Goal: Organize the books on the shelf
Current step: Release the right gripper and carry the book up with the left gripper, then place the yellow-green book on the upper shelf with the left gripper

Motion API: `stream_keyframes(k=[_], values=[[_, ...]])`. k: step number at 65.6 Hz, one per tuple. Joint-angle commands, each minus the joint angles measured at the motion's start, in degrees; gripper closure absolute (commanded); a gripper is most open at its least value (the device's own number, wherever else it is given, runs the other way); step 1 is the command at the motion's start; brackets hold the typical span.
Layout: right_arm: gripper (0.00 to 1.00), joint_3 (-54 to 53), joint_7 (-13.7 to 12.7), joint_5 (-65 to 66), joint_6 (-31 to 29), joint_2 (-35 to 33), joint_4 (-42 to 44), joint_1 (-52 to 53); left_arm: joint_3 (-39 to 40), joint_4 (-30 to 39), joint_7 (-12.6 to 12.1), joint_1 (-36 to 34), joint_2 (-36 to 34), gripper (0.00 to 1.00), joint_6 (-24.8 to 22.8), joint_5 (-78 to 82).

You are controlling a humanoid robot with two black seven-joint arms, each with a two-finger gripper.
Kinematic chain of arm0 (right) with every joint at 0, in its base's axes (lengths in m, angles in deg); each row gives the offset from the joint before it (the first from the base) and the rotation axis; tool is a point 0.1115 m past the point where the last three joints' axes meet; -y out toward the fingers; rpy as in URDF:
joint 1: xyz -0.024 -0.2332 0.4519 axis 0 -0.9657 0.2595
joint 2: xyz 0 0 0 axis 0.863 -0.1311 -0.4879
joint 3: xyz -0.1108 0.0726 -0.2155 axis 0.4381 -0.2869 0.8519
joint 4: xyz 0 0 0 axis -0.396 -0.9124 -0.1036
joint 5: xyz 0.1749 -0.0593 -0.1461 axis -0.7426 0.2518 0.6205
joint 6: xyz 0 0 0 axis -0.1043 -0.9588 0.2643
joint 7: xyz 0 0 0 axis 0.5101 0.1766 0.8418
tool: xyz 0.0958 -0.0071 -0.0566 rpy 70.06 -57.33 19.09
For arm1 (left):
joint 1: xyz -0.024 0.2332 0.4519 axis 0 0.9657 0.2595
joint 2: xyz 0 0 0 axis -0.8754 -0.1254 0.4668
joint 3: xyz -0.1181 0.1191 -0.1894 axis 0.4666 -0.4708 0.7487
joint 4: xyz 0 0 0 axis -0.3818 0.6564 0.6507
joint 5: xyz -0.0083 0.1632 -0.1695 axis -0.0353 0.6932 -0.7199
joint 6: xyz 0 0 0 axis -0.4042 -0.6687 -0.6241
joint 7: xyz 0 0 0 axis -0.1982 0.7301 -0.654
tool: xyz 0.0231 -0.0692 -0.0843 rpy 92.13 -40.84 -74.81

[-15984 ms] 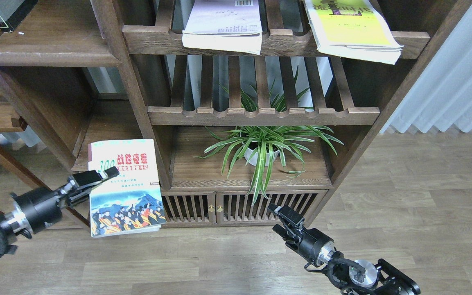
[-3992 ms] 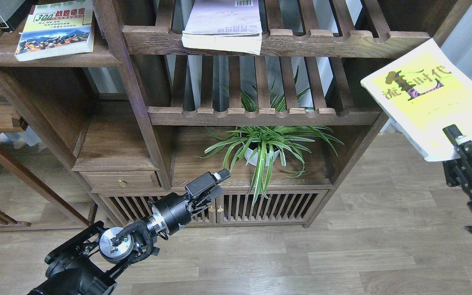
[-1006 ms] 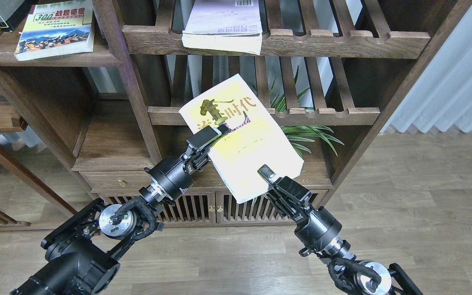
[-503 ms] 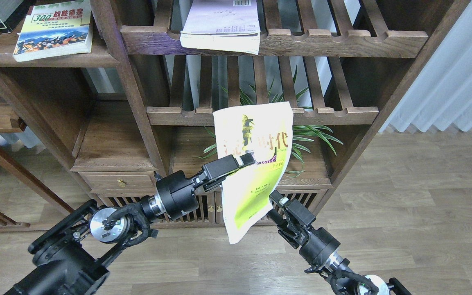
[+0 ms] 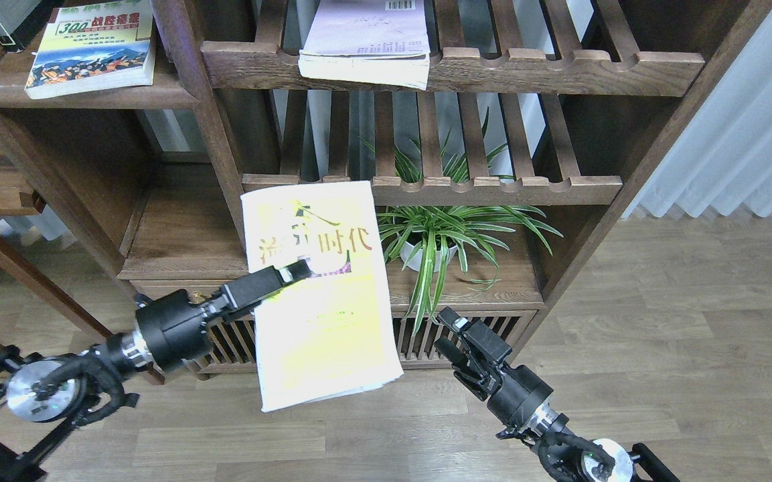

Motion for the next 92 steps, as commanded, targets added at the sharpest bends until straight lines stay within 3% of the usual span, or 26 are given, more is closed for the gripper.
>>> stream_keyframes(k=[1, 10, 54, 92], values=[[0.07, 0.0, 0.0, 0.0, 0.0, 0.0, 0.4, 0.6, 5.2, 0.6, 0.0, 1.8, -2.9, 0.93, 0.0, -0.1], [0.07, 0.0, 0.0, 0.0, 0.0, 0.0, 1.8, 2.2, 10.1, 1.6, -0.2, 3.0, -7.0, 0.93, 0.0, -0.1], [0.07, 0.0, 0.0, -0.1, 0.0, 0.0, 5.2, 5.3, 24.4, 1.9, -0.4, 3.0, -13.4, 0.93, 0.0, -0.2], [0.07, 0.0, 0.0, -0.1, 0.0, 0.0, 6.0, 6.3, 35.5, 0.3, -0.6, 3.0, -13.7, 0.94, 0.0, -0.3]])
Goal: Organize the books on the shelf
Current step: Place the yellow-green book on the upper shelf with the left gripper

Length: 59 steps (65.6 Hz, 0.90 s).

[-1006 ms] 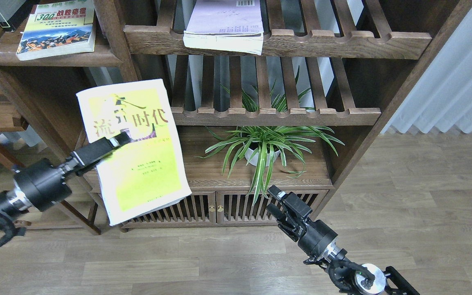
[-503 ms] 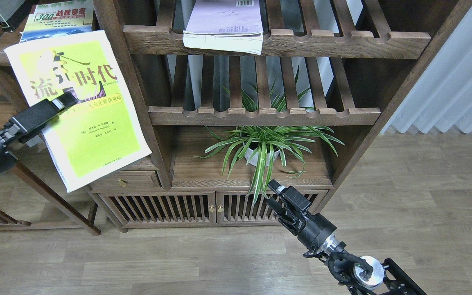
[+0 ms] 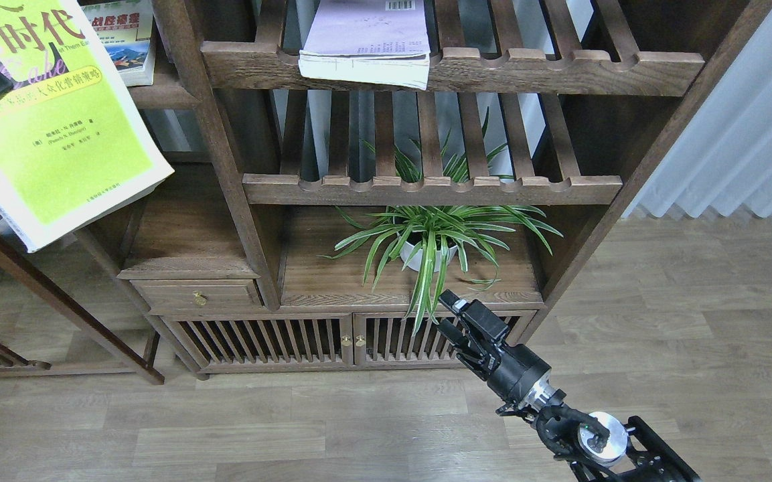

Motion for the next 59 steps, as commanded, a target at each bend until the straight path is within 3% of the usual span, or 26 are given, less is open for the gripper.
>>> stream_keyframes(k=[1, 18, 29, 40, 59], values=[[0.07, 0.0, 0.0, 0.0, 0.0, 0.0, 0.0, 0.1, 1.9, -1.1, -0.1, -0.2, 0.1, 0.95, 0.0, 0.1], [0.07, 0.1, 0.0, 0.0, 0.0, 0.0, 0.0, 0.2, 3.6, -6.3, 0.0, -4.8, 0.1, 0.95, 0.0, 0.1], [0.07, 0.1, 0.0, 0.0, 0.0, 0.0, 0.0, 0.2, 3.7, -9.5, -0.1, -12.1, 0.0, 0.96, 0.0, 0.2], [0.07, 0.1, 0.0, 0.0, 0.0, 0.0, -0.1, 0.2, 2.2, -14.9, -0.1, -20.4, -0.3, 0.96, 0.0, 0.3], [0.07, 0.0, 0.0, 0.0, 0.0, 0.0, 0.0, 0.6, -4.3, -20.5, -0.1, -26.4, 0.0, 0.96, 0.0, 0.7]])
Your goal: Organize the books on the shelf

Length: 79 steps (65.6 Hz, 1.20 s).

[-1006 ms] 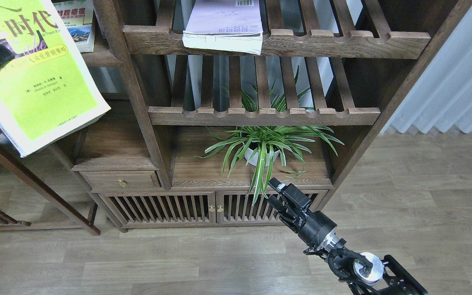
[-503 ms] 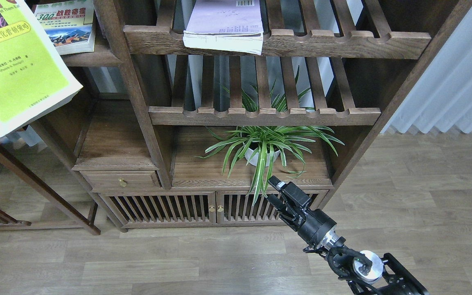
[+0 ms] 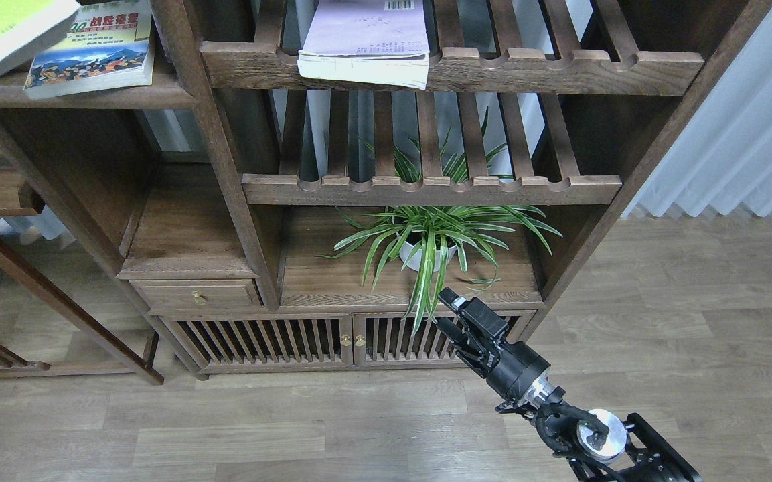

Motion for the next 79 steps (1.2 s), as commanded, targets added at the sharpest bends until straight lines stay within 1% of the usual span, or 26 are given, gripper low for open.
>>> stream_keyframes(k=[1, 19, 29, 43, 49, 50, 69, 73, 76, 77, 79], values=[[0.07, 0.0, 0.0, 0.0, 0.0, 0.0, 0.0, 0.2, -3.1, -1.7, 0.0, -2.1, 0.6, 0.96, 0.0, 0.3], [0.07, 0.0, 0.0, 0.0, 0.0, 0.0, 0.2, 0.6, -7.2, -7.2, 0.0, -8.5, 1.5, 0.96, 0.0, 0.5], [0.07, -0.1, 0.0, -0.1, 0.0, 0.0, 0.3, 0.6, -10.6, -12.4, 0.0, -13.1, 2.4, 0.95, 0.0, 0.5], [0.07, 0.0, 0.0, -0.2, 0.0, 0.0, 0.3, 0.6, -13.8, -17.7, 0.0, -17.1, 4.0, 0.95, 0.0, 0.5], [0.07, 0.0, 0.0, -0.2, 0.0, 0.0, 0.2, 0.6, -15.3, -21.0, 0.0, -20.0, 5.3, 0.95, 0.0, 0.5], [0.07, 0.1, 0.0, -0.2, 0.0, 0.0, 0.2, 0.6, -16.3, -23.0, 0.0, -22.1, 6.0, 0.95, 0.0, 0.5], [0.07, -0.1, 0.0, -0.2, 0.0, 0.0, 0.1, 1.6, -20.3, -32.0, 0.0, -30.2, 6.9, 0.94, 0.0, 0.5], [0.07, -0.1, 0.0, -0.2, 0.0, 0.0, 0.1, 1.8, -21.0, -33.0, 0.0, -30.6, 7.0, 0.92, 0.0, 0.5], [0.07, -0.1, 0.0, -0.2, 0.0, 0.0, 0.1, 2.0, -21.8, -33.0, 0.0, -30.6, 7.1, 0.84, 0.0, 0.5], [0.07, -0.1, 0.0, -0.2, 0.0, 0.0, 0.1, 2.1, -22.4, -32.9, 0.0, -30.6, 7.2, 0.76, 0.0, 0.5], [0.07, -0.1, 0.0, -0.2, 0.0, 0.0, 0.1, 2.2, -22.8, -32.8, 0.0, -30.7, 7.3, 0.67, 0.0, 0.5]])
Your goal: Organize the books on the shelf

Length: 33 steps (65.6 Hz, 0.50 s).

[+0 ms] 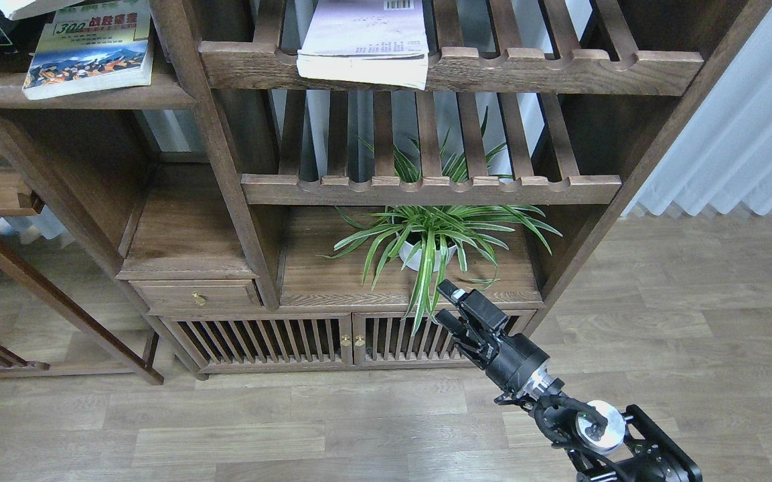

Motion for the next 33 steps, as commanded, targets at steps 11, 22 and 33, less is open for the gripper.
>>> stream_keyframes(k=[11, 22, 33], values=[[0.07, 0.1, 0.0, 0.0, 0.0, 0.0, 0.0, 0.7, -4.3, 1.2, 0.0, -0.5, 1.6, 0.27, 0.0, -0.3], [0.07, 0.1, 0.0, 0.0, 0.0, 0.0, -0.1, 0.8, -3.7, 4.0, 0.0, -0.4, -1.4, 0.02, 0.0, -0.4], [0.07, 0.1, 0.0, 0.0, 0.0, 0.0, 0.0, 0.7, -3.7, 4.3, 0.0, -0.3, -4.3, 0.01, 0.0, -0.5]])
